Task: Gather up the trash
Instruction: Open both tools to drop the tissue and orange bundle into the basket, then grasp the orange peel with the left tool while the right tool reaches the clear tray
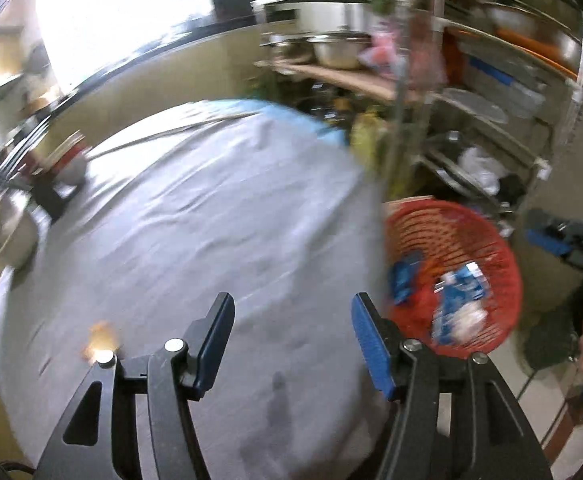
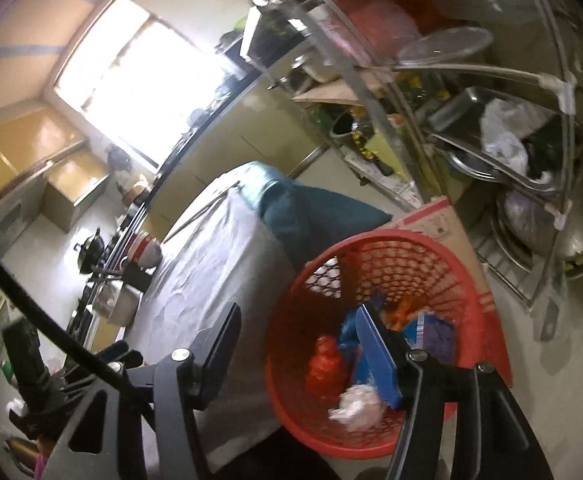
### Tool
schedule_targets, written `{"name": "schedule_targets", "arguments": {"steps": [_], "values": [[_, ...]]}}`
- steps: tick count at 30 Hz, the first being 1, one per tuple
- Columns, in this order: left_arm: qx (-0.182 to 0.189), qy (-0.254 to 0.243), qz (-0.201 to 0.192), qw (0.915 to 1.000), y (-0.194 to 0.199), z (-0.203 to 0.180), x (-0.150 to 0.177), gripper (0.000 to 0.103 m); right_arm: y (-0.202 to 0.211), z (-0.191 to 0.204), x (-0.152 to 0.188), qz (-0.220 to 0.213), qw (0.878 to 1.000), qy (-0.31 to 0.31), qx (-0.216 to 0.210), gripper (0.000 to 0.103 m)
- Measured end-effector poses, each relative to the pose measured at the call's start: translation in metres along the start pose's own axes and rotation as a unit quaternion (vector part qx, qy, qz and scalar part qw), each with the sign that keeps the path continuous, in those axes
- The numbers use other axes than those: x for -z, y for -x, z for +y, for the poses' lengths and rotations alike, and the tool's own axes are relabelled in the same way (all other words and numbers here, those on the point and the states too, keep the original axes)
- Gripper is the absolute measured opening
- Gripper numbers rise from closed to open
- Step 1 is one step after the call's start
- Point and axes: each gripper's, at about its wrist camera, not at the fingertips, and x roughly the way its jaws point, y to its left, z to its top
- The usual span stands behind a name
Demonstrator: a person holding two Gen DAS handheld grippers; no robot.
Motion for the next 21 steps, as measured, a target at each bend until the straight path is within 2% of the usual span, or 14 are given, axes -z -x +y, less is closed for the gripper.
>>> {"name": "schedule_targets", "arguments": {"steps": [6, 8, 12, 18, 21], "values": [[-0.053, 0.083, 0.006, 0.9951, 0.027, 0.084, 0.049, 0.063, -0.024, 0.063, 0.009, 0.023, 0.997, 0.066, -0.018, 0.063], [-0.074, 0.118, 0.003, 0.9903, 0.037, 0.114, 0.066, 0.064, -0.036, 0.083, 0.013, 0.035, 0.996, 0.082, -0.029, 0.063], [-0.094, 0.177, -0.001, 0.9796, 0.048, 0.16, 0.092, 0.066, -0.068, 0.13, 0.021, 0.066, 0.99, 0.117, -0.052, 0.063], [-0.084, 0.237, 0.0, 0.9678, 0.041, 0.201, 0.107, 0.069, -0.117, 0.2, 0.029, 0.107, 0.973, 0.187, -0.083, 0.063], [-0.062, 0.247, 0.004, 0.967, 0.03, 0.202, 0.103, 0.069, -0.153, 0.23, 0.03, 0.134, 0.965, 0.203, -0.096, 0.063]]}}
